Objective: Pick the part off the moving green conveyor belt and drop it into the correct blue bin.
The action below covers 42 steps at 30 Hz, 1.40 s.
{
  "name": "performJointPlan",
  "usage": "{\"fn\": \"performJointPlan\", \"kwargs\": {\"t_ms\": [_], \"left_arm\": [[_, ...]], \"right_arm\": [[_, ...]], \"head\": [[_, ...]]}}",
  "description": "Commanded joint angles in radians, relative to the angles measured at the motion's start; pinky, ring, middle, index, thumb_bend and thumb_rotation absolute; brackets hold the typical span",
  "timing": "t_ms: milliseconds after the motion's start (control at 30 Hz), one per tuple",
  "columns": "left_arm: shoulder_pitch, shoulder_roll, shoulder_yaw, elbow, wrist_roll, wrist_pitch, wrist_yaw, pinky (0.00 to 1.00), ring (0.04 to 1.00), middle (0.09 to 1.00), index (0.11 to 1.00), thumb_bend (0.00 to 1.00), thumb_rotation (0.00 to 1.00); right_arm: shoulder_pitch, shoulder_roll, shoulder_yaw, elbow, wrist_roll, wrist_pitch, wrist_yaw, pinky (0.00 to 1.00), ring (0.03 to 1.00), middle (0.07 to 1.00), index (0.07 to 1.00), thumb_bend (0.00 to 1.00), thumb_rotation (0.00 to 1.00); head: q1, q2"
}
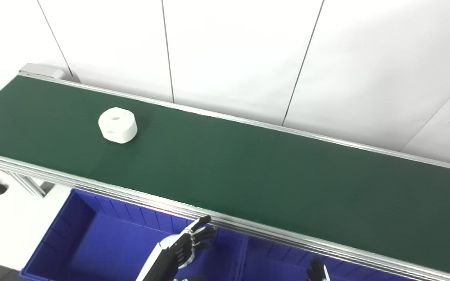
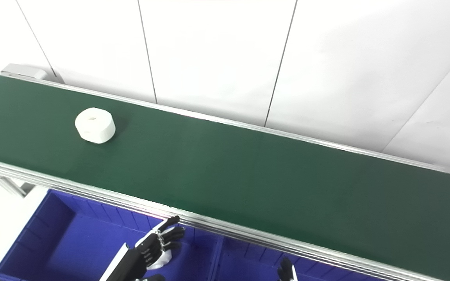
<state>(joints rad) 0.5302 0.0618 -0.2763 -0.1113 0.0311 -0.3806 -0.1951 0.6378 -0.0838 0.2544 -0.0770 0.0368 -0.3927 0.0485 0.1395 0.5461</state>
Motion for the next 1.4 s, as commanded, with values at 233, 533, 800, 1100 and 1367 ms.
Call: {"fn": "performJointPlan", "kwargs": {"t_ms": [233,533,800,1100,1367], "left_arm": [[0.004,-0.019,-0.012,-0.008,0.041,-0.015,0.017,0.77,0.847,0.849,0.897,0.81,0.70],[-0.061,-0.004,-0.012,-0.082,0.051,-0.019,0.013,0.76,0.869,0.873,0.890,0.81,0.67],[-0.280,0.032,0.073,-0.300,0.059,0.107,0.016,0.76,0.876,0.887,0.884,0.94,0.51],[-0.583,0.161,0.162,-0.297,0.299,0.210,-0.022,0.94,0.976,0.972,0.962,0.91,0.52],[-0.813,0.308,0.149,-0.091,0.528,0.161,-0.015,0.84,0.945,0.956,0.939,0.94,0.42]], "right_arm": [[0.004,-0.005,-0.021,-0.011,0.017,-0.055,0.032,1.00,1.000,1.000,1.000,0.91,1.00],[-0.016,0.011,-0.031,0.004,0.038,-0.062,0.051,1.00,1.000,1.000,1.000,0.91,0.99],[-0.010,0.021,-0.028,-0.036,0.019,-0.038,0.047,1.00,1.000,1.000,1.000,0.92,0.99],[0.007,0.026,-0.024,-0.068,0.003,-0.015,0.043,1.00,1.000,1.000,1.000,0.90,1.00],[0.005,0.021,-0.021,-0.077,-0.005,0.007,0.050,1.00,1.000,1.000,1.000,0.90,1.00]], "head": [[0.050,-0.019],[0.085,-0.012],[0.070,0.030],[0.055,0.051],[0.057,0.054]]}}
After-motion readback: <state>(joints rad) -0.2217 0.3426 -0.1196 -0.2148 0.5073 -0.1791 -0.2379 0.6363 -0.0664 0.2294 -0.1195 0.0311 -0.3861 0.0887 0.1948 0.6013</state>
